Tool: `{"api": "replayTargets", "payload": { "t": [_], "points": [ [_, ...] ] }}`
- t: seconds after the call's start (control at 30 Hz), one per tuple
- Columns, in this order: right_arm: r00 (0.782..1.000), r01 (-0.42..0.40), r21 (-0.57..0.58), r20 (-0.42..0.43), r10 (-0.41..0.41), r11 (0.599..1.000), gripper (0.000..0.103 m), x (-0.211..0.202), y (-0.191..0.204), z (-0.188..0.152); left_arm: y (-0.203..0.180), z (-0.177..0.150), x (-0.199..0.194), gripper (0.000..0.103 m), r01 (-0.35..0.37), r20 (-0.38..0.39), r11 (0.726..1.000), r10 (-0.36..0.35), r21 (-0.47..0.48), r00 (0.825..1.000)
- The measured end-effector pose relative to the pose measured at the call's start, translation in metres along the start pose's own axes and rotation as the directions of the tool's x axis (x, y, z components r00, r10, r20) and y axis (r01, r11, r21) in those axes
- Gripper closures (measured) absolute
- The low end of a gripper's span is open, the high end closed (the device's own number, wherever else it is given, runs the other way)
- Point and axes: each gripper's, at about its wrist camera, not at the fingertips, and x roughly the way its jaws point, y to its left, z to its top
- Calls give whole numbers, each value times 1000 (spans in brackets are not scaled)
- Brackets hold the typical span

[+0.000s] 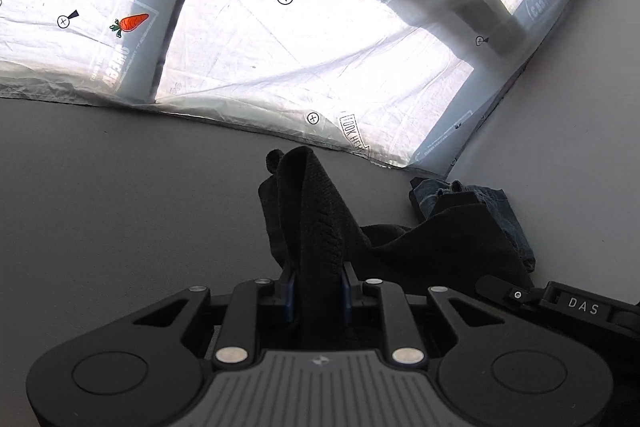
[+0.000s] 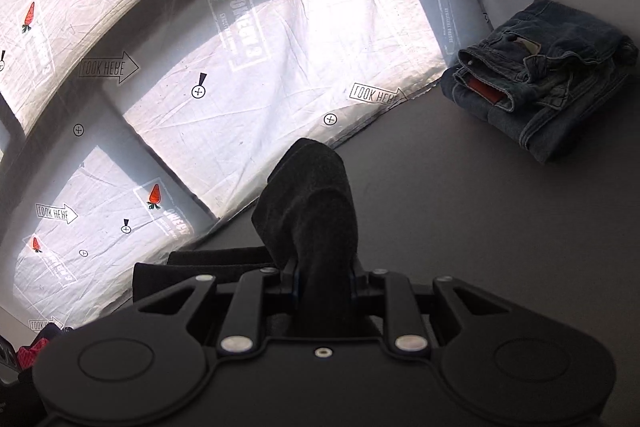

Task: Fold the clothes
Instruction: 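Lift and carry the folded sweater with both grippers onto the folded blue jeans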

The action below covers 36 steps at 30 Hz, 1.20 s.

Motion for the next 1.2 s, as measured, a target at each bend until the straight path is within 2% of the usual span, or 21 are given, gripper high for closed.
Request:
{"api": "replayTargets", "payload": {
  "t": [0.13,0.27,0.33,0.47,0.6,0.7,0.9,1.07,1.13,1.2],
  "points": [
    [996,53,13,76,-54,999,81,-35,-40,18,-55,-16,11,81,72,-6,996,-72,46,997],
    [993,18,-21,114,-15,1000,81,-41,-90,49,-109,-24,34,81,119,16,993,-119,21,993],
    [992,-30,-74,118,39,997,81,-38,-112,73,-140,-25,48,81,103,55,995,-103,10,993],
    [982,-68,-201,160,101,977,81,-39,-148,126,-200,-19,81,81,99,126,995,-99,3,987],
    [975,-72,-225,188,115,972,81,-33,-184,184,-251,5,121,81,81,138,997,-79,-11,987],
    [968,-60,-252,220,118,966,81,-27,-205,211,-286,21,144,81,72,148,996,-78,44,986],
    [955,-48,-246,274,117,968,81,12,-249,258,-333,51,211,81,53,136,989,-72,135,988],
    [946,-53,-199,305,113,979,81,61,-283,305,-350,79,268,81,65,150,982,-92,175,984],
    [947,-51,-180,302,105,982,81,86,-294,322,-352,87,294,80,37,147,980,-67,198,987],
    [959,-32,-168,271,77,985,80,111,-305,334,-350,86,322,79,-17,116,977,-8,214,993]
  ]
}}
